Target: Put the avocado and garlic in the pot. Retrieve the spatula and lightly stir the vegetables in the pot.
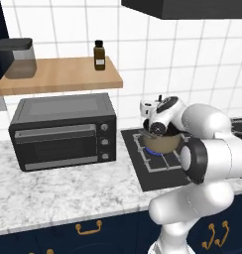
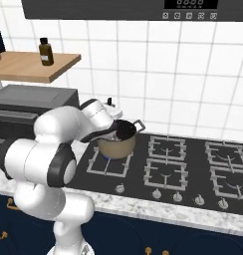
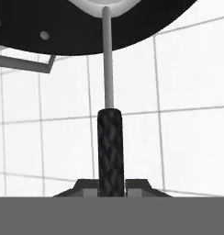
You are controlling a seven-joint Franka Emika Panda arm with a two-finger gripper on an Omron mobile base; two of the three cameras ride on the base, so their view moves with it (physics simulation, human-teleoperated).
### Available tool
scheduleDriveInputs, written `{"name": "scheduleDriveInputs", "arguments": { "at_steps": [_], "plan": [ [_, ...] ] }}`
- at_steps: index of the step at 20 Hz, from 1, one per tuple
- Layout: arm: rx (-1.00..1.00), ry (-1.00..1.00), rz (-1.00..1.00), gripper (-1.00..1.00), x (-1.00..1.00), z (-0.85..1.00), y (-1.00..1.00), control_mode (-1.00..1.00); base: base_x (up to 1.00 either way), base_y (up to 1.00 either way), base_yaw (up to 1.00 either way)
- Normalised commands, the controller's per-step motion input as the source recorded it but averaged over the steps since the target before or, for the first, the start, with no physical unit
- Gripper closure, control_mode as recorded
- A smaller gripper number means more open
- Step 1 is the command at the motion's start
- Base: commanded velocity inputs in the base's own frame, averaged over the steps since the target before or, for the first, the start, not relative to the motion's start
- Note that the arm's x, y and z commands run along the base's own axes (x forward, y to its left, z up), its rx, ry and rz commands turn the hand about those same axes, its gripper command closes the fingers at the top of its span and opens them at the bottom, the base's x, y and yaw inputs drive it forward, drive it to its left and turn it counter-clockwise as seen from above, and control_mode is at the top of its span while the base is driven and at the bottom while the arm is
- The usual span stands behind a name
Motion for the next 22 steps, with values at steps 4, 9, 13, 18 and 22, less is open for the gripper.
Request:
{"name": "scheduleDriveInputs", "arguments": {
  "at_steps": [4, 9, 13, 18, 22],
  "plan": [
    [0.33, 0.28, 0.00, 1.00, 0.01, 0.17, 0.00, -1.00, 0.00, 0.00, 0.00],
    [-0.01, 0.06, 0.00, 1.00, 0.01, -0.34, 0.00, -1.00, 0.00, 0.00, 0.00],
    [-0.27, -0.05, 0.00, 1.00, 0.00, -0.64, 0.00, -1.00, 0.00, 0.00, 0.00],
    [-0.30, -0.16, 0.00, 1.00, -0.02, -0.86, 0.00, -1.00, 0.00, 0.00, 0.00],
    [-0.16, -0.10, 0.00, 1.00, -0.13, -1.00, 0.00, -1.00, 0.00, 0.00, 0.00]
  ]
}}
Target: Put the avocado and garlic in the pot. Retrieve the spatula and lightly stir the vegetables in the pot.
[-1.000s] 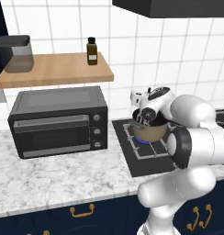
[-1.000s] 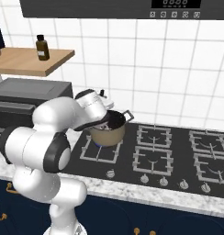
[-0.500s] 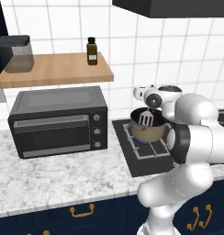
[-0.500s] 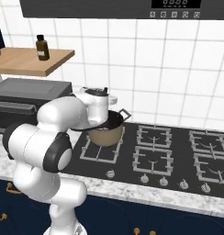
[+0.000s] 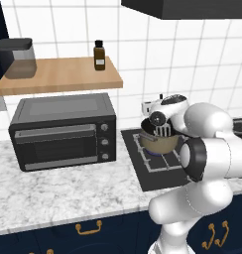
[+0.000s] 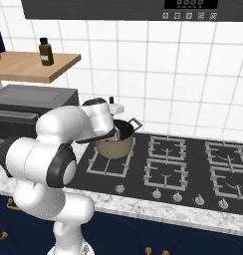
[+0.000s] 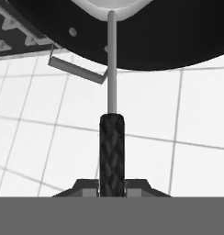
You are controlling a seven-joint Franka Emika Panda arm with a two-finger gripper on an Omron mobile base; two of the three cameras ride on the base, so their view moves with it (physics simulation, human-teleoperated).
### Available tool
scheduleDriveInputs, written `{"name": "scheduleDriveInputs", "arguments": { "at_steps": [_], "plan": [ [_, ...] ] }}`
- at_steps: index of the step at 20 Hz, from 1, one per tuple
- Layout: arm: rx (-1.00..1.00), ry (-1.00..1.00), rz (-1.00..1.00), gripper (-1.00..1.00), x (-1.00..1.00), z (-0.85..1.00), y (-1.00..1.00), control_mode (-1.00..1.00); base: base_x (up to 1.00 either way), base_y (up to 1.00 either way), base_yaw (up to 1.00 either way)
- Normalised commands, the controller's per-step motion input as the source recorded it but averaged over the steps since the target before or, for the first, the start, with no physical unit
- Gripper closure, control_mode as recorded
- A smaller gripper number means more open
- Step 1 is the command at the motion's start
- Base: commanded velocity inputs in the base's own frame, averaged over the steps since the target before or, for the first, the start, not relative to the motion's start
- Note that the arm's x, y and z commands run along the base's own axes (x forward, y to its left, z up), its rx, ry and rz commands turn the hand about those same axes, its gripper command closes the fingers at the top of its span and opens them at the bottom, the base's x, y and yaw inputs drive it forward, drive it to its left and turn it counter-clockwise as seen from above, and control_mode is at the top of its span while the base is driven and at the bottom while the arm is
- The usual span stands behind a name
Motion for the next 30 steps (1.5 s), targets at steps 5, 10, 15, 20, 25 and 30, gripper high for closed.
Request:
{"name": "scheduleDriveInputs", "arguments": {
  "at_steps": [5, 10, 15, 20, 25, 30],
  "plan": [
    [-0.04, -0.04, 0.00, 1.00, -0.01, -0.91, 0.00, -1.00, 0.00, 0.00, 0.00],
    [0.00, -0.17, 0.00, 1.00, 0.03, -0.54, 0.00, -1.00, 0.00, 0.00, 0.00],
    [0.00, -0.28, 0.00, 1.00, 0.01, -0.30, 0.04, -1.00, 0.00, 0.00, 0.00],
    [-0.01, -0.30, 0.00, 1.00, 0.00, -0.19, 0.05, -1.00, 0.00, 0.00, 0.00],
    [-0.01, -0.08, 0.00, 1.00, 0.02, -0.05, 0.00, -1.00, 0.00, 0.00, 0.00],
    [0.00, -0.24, 0.00, 1.00, 0.32, 0.25, 0.00, -1.00, 0.00, 0.00, 0.00]
  ]
}}
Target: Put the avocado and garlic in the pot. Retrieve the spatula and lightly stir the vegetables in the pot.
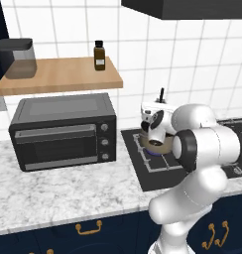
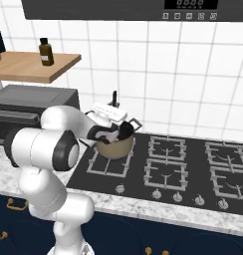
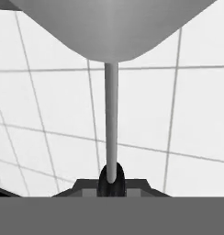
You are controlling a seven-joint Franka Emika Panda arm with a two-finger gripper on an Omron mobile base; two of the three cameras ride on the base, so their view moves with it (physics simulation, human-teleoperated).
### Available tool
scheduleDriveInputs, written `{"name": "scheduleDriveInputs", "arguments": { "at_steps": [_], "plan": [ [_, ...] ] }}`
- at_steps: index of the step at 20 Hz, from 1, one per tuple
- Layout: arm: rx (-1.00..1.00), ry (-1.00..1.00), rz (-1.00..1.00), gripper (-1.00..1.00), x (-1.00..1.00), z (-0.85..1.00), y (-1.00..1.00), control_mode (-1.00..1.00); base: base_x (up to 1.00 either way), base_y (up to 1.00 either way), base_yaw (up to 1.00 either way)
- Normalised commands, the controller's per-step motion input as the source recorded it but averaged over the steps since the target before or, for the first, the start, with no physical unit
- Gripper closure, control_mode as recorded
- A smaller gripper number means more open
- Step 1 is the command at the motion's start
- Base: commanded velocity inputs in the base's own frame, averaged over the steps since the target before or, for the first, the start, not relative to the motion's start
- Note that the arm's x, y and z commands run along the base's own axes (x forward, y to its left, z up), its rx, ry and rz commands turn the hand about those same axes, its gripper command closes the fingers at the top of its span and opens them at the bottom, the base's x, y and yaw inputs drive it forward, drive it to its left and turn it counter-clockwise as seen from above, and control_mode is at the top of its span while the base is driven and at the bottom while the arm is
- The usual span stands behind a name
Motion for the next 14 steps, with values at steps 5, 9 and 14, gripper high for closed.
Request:
{"name": "scheduleDriveInputs", "arguments": {
  "at_steps": [5, 9, 14],
  "plan": [
    [-0.01, -0.27, 0.00, 1.00, -0.03, 0.10, 0.00, -1.00, 0.00, 0.00, 0.00],
    [0.00, -0.15, 0.00, 1.00, -0.84, 0.43, 0.00, -1.00, 0.00, 0.00, 0.00],
    [-0.06, -0.02, -0.01, 1.00, -0.39, -0.04, 0.00, -1.00, 0.00, 0.00, 0.00]
  ]
}}
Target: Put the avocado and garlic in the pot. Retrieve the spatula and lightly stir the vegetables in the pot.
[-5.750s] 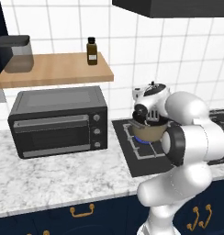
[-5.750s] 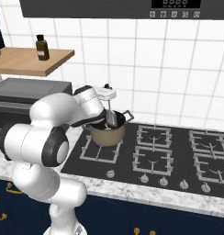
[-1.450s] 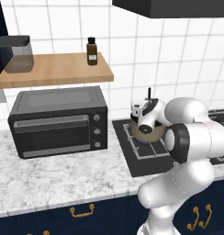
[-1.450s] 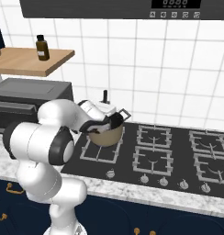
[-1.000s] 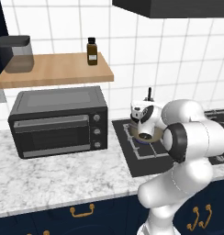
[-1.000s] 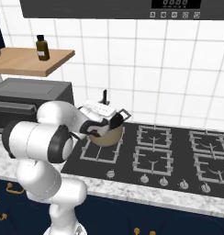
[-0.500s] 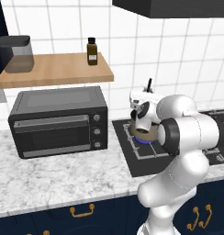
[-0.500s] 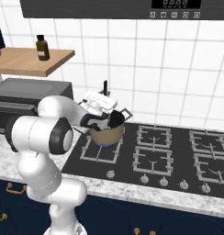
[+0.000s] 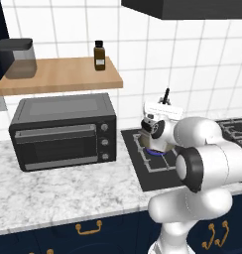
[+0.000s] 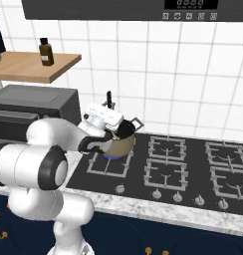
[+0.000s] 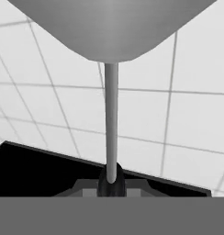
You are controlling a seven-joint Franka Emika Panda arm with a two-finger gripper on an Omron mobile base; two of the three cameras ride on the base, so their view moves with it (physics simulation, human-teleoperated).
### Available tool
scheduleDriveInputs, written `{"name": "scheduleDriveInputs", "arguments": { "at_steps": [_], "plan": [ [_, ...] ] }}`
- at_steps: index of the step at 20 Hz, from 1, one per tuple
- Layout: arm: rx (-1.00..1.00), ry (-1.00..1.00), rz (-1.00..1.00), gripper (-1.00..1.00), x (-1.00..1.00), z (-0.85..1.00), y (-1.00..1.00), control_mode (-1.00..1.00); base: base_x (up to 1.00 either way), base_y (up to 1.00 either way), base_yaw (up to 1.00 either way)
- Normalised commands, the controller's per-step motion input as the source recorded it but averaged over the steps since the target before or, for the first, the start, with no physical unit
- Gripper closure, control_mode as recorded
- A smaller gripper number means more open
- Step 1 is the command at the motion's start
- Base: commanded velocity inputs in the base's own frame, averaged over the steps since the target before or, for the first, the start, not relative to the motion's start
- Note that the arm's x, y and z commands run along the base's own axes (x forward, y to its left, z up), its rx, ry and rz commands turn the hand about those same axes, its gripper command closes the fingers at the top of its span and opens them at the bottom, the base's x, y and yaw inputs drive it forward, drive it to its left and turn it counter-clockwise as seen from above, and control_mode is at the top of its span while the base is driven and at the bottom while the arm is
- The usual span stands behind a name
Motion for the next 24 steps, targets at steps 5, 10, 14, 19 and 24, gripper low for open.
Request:
{"name": "scheduleDriveInputs", "arguments": {
  "at_steps": [5, 10, 14, 19, 24],
  "plan": [
    [-0.12, 0.00, -0.05, 1.00, 0.00, -0.14, -0.07, -1.00, 0.00, 0.00, 0.00],
    [-0.11, 0.00, -0.05, 1.00, 0.00, -0.61, -0.01, -1.00, 0.00, 0.00, 0.00],
    [-0.03, 0.00, -0.01, 1.00, 0.00, -0.42, 0.00, -1.00, 0.00, 0.00, 0.00],
    [0.02, 0.09, 0.00, 1.00, 0.00, -0.15, 0.02, -1.00, 0.00, 0.00, 0.00],
    [0.17, 0.18, 0.00, 1.00, 0.04, 0.02, 0.12, -1.00, 0.00, 0.00, 0.00]
  ]
}}
